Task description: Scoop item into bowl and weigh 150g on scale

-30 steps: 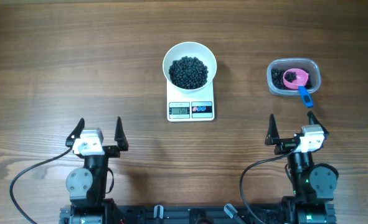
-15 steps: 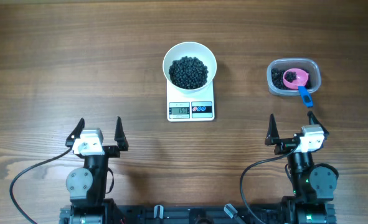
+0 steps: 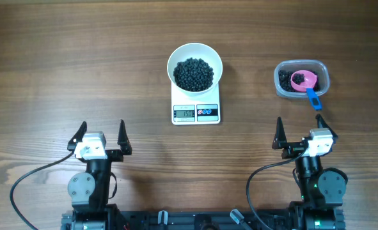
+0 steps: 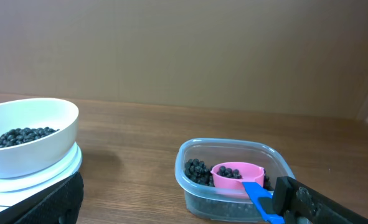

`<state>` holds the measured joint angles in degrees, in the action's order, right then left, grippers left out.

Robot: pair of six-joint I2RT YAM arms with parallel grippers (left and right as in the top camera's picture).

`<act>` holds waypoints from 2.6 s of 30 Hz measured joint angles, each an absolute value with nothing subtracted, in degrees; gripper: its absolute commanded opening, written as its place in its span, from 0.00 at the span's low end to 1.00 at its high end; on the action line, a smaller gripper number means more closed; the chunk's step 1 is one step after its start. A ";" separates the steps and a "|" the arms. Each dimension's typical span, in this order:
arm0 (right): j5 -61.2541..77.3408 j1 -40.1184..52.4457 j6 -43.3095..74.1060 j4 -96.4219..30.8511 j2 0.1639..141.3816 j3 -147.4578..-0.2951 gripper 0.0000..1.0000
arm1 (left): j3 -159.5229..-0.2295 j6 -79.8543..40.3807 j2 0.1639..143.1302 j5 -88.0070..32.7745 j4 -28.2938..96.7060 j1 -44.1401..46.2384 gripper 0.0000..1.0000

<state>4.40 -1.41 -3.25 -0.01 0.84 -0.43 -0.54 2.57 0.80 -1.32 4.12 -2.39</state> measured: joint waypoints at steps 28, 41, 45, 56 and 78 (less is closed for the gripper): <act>4.40 -1.41 -3.25 -0.01 0.84 -0.43 1.00 | -0.54 2.57 0.80 -1.34 4.12 -2.39 1.00; 4.40 -1.41 -3.25 -0.01 0.84 -0.45 0.99 | -0.54 -1.19 2.20 -1.39 4.12 0.43 1.00; 4.40 -1.41 -3.25 -0.01 0.84 -0.43 1.00 | -0.54 -1.19 1.04 -1.39 4.12 1.52 1.00; 4.40 -1.41 -3.25 -0.01 0.84 -0.45 1.00 | -0.54 -1.19 0.84 -1.37 4.12 2.15 1.00; 4.40 -1.41 -3.25 -0.01 0.84 -0.45 1.00 | -0.54 -1.15 0.84 -1.52 4.12 2.20 1.00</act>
